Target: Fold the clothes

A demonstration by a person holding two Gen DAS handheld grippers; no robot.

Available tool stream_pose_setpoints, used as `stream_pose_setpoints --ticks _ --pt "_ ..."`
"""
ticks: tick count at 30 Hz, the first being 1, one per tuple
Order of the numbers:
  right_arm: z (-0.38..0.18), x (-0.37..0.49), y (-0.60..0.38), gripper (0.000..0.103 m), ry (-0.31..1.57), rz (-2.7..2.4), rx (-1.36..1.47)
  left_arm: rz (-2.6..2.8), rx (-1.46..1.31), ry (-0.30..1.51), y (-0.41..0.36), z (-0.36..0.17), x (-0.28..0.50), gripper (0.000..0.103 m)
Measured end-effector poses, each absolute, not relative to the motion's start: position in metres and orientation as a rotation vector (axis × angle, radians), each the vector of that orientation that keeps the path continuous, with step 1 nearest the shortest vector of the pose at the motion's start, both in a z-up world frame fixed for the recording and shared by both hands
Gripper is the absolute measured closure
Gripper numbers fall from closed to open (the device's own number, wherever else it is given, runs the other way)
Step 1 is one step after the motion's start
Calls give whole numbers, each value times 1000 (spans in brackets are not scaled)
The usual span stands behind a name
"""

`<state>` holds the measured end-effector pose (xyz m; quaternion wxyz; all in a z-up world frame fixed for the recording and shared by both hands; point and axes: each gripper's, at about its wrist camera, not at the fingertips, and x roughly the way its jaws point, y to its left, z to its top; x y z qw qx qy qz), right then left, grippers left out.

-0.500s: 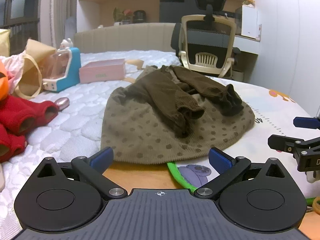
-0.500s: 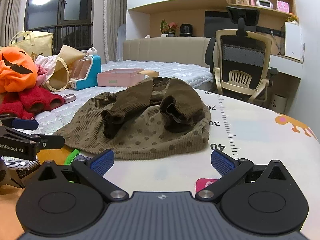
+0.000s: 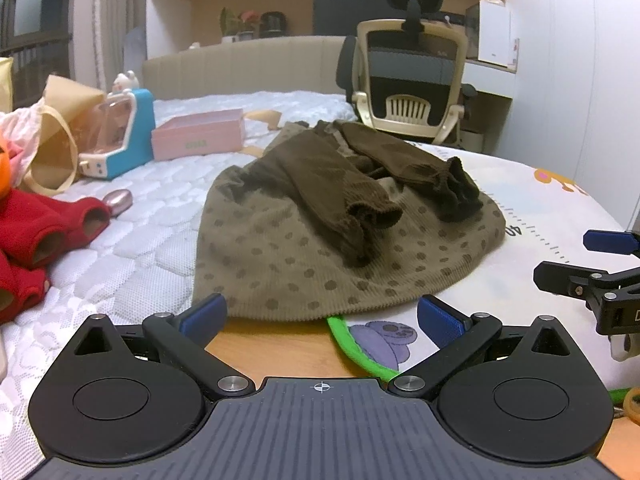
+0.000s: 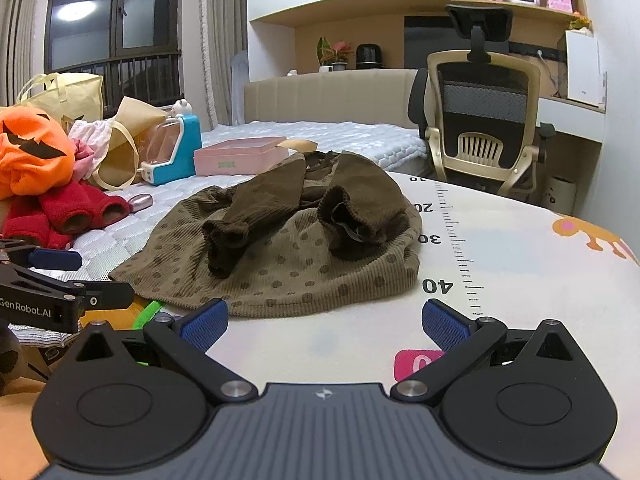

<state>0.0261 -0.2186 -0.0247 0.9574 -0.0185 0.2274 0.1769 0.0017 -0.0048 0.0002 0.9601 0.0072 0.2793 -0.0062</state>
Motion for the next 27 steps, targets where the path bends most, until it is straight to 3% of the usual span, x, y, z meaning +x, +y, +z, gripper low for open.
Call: stream_pose_setpoints --ticks 27 --pt "-25 27 -221 0 471 364 -27 -29 22 580 -6 -2 4 0"
